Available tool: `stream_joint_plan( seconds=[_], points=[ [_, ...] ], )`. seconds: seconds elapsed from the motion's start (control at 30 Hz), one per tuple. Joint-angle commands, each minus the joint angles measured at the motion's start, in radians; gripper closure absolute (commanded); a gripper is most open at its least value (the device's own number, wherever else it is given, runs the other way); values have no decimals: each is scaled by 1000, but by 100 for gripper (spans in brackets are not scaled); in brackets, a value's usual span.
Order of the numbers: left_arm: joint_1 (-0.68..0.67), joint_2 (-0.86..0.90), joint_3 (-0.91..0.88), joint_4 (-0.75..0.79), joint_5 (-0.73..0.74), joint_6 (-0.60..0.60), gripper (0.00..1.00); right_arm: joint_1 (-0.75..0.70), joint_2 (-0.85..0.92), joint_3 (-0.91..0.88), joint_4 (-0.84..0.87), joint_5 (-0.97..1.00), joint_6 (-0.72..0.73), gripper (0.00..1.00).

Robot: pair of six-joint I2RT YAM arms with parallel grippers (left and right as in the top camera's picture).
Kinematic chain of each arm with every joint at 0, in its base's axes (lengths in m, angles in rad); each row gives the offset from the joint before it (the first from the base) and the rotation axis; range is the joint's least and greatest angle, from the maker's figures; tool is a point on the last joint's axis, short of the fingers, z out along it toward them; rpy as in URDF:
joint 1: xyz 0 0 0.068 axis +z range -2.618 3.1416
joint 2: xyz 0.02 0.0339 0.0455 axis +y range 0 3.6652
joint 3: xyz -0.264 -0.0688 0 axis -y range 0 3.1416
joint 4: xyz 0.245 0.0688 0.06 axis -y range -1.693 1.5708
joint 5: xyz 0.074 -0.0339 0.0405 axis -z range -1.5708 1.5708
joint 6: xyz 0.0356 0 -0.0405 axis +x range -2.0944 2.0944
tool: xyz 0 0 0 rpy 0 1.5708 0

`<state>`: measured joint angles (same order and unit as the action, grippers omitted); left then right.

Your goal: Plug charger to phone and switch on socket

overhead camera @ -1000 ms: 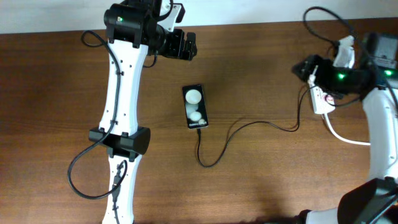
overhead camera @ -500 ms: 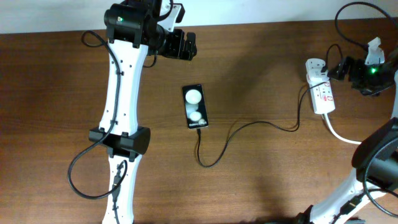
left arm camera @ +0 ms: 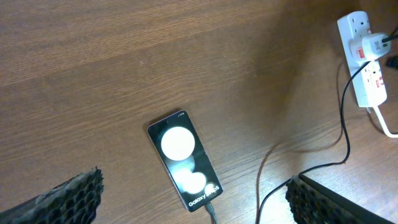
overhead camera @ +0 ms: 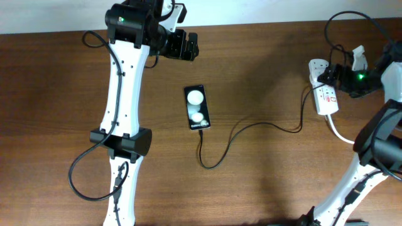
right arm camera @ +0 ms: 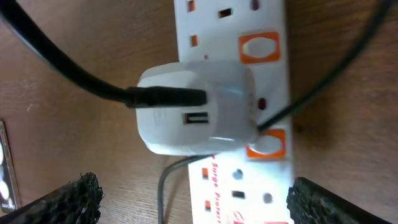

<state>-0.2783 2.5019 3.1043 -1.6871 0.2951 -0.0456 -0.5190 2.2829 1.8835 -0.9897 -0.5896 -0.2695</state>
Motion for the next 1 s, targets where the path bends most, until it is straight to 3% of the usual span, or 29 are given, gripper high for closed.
stream_joint_plan(
  seconds=[0.0,0.27,0.97],
  points=[
    [6,-32,6,-1,-7,-6,1,44,14,18,13,-35,-14,1],
    [6,-32,6,-1,-7,-6,1,54,14,18,47,57,-5,1],
    [6,-32,6,-1,-3,-6,1,58,14,-29,72,40,39,1]
  ],
)
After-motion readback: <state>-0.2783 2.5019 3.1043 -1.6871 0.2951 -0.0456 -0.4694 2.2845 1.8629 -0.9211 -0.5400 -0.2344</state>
